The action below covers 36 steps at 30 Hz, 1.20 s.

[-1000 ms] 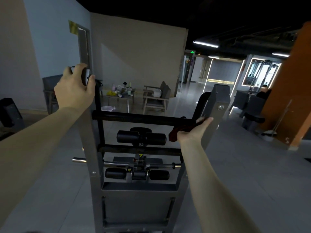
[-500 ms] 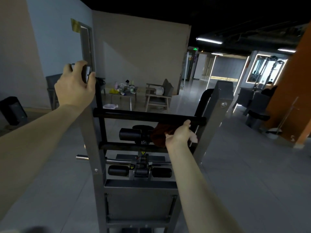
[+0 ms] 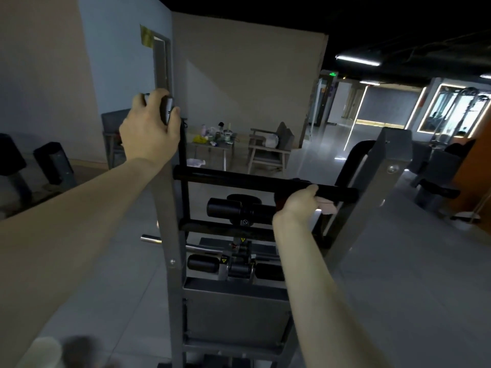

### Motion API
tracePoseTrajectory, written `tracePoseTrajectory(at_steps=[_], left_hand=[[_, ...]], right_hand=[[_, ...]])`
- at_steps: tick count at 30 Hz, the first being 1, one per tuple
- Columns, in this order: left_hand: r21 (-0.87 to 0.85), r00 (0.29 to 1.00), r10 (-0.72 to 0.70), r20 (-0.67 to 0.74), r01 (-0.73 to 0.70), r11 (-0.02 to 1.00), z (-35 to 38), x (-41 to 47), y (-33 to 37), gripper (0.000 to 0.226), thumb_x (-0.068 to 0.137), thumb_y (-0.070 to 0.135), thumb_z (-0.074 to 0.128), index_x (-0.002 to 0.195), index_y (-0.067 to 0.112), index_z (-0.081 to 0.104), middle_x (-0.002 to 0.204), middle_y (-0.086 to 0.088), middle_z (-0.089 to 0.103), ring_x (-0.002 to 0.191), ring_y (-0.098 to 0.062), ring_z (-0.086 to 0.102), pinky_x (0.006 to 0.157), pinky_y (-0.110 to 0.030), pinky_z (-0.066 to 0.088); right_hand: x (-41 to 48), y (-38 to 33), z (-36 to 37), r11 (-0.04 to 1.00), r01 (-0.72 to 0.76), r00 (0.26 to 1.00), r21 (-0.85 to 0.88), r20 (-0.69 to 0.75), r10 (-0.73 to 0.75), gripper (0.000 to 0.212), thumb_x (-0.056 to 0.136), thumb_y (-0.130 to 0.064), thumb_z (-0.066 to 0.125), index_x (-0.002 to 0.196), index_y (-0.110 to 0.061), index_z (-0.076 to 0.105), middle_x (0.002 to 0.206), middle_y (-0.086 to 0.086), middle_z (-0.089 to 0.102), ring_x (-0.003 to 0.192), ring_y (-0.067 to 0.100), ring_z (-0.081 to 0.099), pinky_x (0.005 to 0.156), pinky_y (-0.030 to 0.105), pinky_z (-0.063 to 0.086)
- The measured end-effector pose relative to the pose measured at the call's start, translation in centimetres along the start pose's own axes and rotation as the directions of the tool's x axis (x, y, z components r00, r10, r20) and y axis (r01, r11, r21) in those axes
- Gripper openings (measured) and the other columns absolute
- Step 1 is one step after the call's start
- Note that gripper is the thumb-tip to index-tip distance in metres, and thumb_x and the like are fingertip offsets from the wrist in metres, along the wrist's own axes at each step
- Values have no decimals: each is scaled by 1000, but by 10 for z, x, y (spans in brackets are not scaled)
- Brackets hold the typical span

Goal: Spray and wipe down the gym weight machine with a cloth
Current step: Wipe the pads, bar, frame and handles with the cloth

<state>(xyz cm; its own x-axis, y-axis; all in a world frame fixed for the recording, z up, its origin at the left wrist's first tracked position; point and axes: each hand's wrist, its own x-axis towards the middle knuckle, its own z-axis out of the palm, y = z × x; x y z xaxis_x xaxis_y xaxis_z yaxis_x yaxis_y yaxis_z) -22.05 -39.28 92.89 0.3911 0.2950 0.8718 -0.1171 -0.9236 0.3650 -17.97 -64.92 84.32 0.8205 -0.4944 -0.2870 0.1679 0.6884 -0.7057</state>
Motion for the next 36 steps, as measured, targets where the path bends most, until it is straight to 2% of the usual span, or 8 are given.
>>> tracePoseTrajectory(at_steps=[6,10,13,20,28,31,33,36], left_hand=[[4,1000,8,-1,-8,1000,2,1,-2,42,99,43,46,131,18,56,116,-18,58,92,-44,60,71,-48,47],[9,1000,19,2,-19,1000,3,4,-6,43,99,45,44,130,18,56,114,-17,58,91,-42,60,69,-47,48],[-2,1000,18,14,-18,1000,0,2,-5,43,99,46,43,130,19,55,114,-17,58,91,-42,61,70,-47,49],[-10,1000,9,25,-8,1000,-3,1,-1,41,100,45,45,131,19,54,115,-19,57,94,-44,60,74,-49,48],[-3,999,-6,43,7,1000,-6,-1,1,40,100,44,46,131,19,52,117,-21,56,95,-46,59,75,-52,47],[-13,999,-5,42,6,1000,-5,0,0,41,100,45,46,132,20,52,119,-20,56,96,-46,59,76,-52,47],[-17,1000,2,29,-1,1000,-3,0,-1,41,100,45,46,131,20,53,119,-20,57,96,-46,59,77,-52,48],[-28,1000,2,16,-1,1000,0,0,-3,42,100,46,46,133,20,53,121,-20,57,98,-46,59,78,-53,48]], right_hand=[[-117,57,34,968,-188,947,-167,229,224,67,105,-49,42,160,-19,19,158,9,36,140,30,40,121,44,26],[-134,60,38,916,-16,900,-401,392,188,50,107,-40,42,150,-15,39,146,12,48,119,29,53,111,42,39],[-110,26,37,906,-333,877,-260,268,399,40,106,-17,46,146,-16,43,148,10,45,133,33,46,113,47,38],[-42,-53,-34,913,-381,895,-148,189,404,33,104,-4,40,132,7,54,122,26,60,109,38,61,103,49,49],[-46,-76,-50,981,-60,985,-185,148,89,17,104,-14,49,118,-16,58,99,6,63,84,22,62,71,40,56],[-36,-77,-55,978,149,981,-147,148,-127,19,104,-14,47,122,-15,52,112,4,62,100,19,61,100,46,50],[-21,-84,-57,938,334,934,-96,170,-315,49,99,-18,51,146,-12,38,141,6,52,127,20,53,115,44,39],[1,-88,-66,797,565,819,-213,263,-511,53,99,-19,54,146,-6,33,143,8,51,131,19,52,109,22,41]])
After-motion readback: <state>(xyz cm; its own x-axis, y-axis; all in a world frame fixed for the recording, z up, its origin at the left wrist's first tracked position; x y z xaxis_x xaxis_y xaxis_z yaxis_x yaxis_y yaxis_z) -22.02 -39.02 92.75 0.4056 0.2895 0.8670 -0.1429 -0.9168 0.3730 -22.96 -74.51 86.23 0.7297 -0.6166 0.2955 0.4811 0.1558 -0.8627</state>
